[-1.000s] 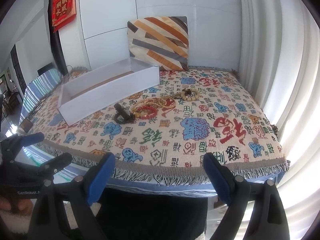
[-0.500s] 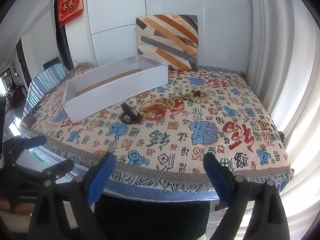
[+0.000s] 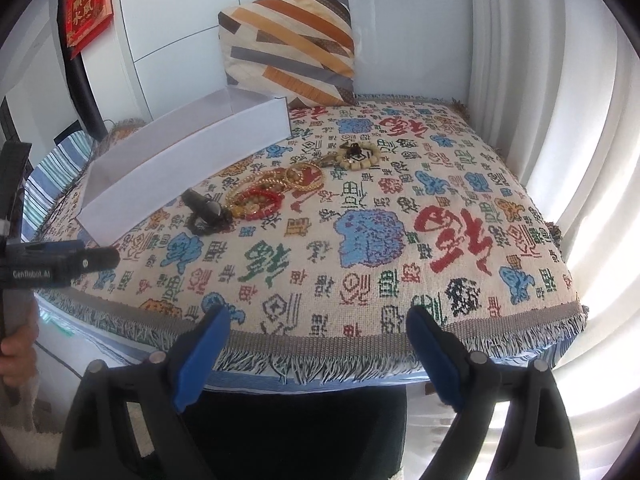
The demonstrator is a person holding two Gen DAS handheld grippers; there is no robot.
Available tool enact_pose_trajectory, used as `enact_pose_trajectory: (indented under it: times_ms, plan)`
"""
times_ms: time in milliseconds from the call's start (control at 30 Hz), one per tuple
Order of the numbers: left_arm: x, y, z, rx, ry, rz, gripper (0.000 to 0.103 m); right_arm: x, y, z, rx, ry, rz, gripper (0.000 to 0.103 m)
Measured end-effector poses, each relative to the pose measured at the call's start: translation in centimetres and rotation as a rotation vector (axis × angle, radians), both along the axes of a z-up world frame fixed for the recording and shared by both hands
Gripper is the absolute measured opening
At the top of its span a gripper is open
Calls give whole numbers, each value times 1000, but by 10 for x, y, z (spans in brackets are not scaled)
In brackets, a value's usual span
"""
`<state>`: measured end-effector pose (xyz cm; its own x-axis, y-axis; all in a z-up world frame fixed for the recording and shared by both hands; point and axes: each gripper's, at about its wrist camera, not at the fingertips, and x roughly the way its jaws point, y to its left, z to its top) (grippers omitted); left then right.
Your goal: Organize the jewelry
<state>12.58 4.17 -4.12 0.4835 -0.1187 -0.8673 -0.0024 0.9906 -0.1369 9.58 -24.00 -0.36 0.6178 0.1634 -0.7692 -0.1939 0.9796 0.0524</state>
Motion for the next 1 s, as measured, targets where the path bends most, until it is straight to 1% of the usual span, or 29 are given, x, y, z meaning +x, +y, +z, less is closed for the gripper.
enact_pose_trajectory:
  times_ms: [167, 267, 300, 333, 367, 400, 533, 600, 633, 700, 767, 900, 1000]
  plan:
    - [62, 8, -8, -55, 44, 43, 102, 25, 0, -11, 18, 31, -5, 92]
    - [104, 10, -24, -95, 99, 66, 101, 34, 4, -16, 22, 41, 3, 92]
    - [116, 10, -30, -103, 119, 73, 99, 37, 6, -17, 23, 45, 7, 92]
    - [126, 10, -37, -105, 139, 83, 96, 38, 6, -19, 23, 50, 10, 92]
    - [135, 10, -42, -105, 158, 92, 88, 40, 7, -20, 23, 57, 12, 92]
    - [144, 10, -50, -111, 186, 99, 84, 41, 8, -22, 23, 63, 14, 92]
    - [159, 13, -72, -157, 265, 123, 74, 48, 5, -29, 18, 87, 7, 92]
    - [161, 13, -77, -163, 282, 131, 60, 52, 4, -32, 18, 94, 1, 92]
    - [161, 13, -79, -168, 286, 135, 55, 54, 3, -32, 18, 97, -1, 92]
    - [162, 13, -81, -180, 293, 138, 28, 58, 2, -33, 12, 99, 1, 92]
    - [163, 14, -81, -192, 295, 135, 20, 63, 2, -33, 8, 98, 4, 92]
    - [162, 21, -72, -214, 276, 135, 17, 73, 6, -26, 6, 84, 22, 92]
    - [154, 35, -58, -227, 245, 135, 16, 86, 11, -21, 49, 99, 42, 92]
